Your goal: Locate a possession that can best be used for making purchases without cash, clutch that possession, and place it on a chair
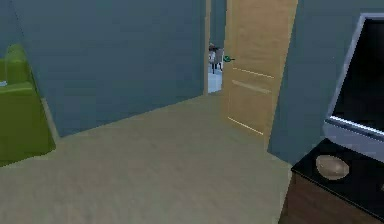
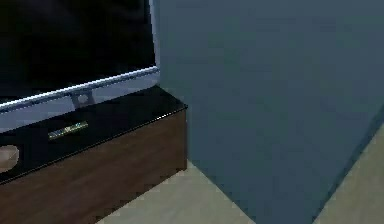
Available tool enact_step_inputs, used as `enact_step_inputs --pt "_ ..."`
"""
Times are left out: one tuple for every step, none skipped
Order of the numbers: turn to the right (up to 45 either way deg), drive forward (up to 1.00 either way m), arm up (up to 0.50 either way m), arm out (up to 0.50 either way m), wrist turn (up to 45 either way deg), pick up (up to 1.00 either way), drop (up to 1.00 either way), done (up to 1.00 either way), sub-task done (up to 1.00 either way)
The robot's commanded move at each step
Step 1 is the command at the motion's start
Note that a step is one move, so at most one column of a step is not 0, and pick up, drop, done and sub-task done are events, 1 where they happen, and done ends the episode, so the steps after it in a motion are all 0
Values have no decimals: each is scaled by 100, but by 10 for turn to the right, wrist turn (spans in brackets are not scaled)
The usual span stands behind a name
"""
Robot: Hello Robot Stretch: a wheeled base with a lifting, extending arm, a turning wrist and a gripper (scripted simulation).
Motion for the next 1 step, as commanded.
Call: enact_step_inputs --pt "0 100 0 0 0 0 0 0 0"
